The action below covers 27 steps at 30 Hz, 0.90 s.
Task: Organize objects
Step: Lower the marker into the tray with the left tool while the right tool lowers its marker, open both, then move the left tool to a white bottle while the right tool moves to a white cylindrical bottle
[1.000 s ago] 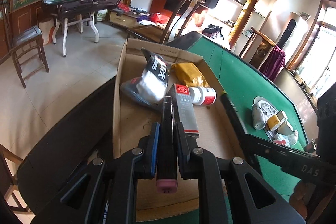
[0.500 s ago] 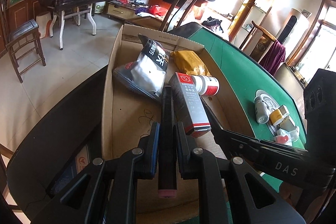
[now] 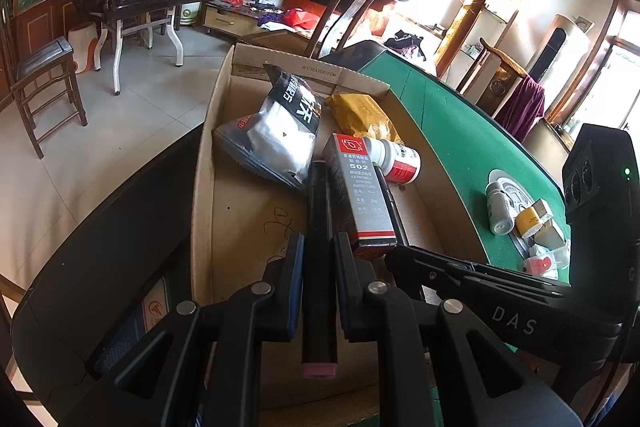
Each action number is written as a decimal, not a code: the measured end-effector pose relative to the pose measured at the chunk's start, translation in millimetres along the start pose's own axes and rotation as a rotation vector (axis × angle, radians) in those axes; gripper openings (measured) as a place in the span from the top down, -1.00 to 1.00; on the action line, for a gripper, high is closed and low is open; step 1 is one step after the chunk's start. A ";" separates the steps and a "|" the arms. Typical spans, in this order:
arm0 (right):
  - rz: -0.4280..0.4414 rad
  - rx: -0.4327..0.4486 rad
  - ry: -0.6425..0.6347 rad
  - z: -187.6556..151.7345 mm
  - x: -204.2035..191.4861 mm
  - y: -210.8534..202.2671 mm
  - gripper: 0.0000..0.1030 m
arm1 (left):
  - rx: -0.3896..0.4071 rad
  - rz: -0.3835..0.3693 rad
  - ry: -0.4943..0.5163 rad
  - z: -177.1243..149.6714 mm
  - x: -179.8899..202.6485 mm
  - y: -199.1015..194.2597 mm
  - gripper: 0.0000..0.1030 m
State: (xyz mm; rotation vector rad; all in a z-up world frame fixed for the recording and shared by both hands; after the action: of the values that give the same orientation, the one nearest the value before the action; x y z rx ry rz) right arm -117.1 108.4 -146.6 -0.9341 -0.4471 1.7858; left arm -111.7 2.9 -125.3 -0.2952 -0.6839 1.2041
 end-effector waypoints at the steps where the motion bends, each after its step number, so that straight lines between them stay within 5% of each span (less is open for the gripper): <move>1: -0.005 0.001 -0.004 -0.5 0.5 -0.7 0.67 | -0.001 -0.001 0.001 -0.4 0.8 0.2 0.72; 7: 0.000 0.001 -0.005 -3.2 1.3 -4.5 0.66 | 0.003 0.000 0.014 -1.2 7.4 0.1 0.71; 11: 0.027 0.019 0.015 -1.8 5.0 -12.6 0.64 | 0.007 -0.003 0.013 -1.2 7.9 -3.7 0.45; 27: 0.032 0.130 0.043 -2.0 28.4 -82.0 0.64 | 0.038 -0.031 0.094 4.4 49.9 -27.0 0.39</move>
State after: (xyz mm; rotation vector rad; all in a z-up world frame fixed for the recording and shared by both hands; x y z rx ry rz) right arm -69.8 167.1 -103.5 -0.8904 -0.2866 1.7980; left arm -84.5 39.0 -90.6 -0.3060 -0.5816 1.1648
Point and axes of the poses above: each gripper's, at about its wrist camera, not at the fingertips, and y roughly the way its jaws point, x to its right, z to its top, the point moved 8 cm from there along y, roughly the way its jaws point, and after that the axes turned 12 degrees about x, right-handed, at the moved point
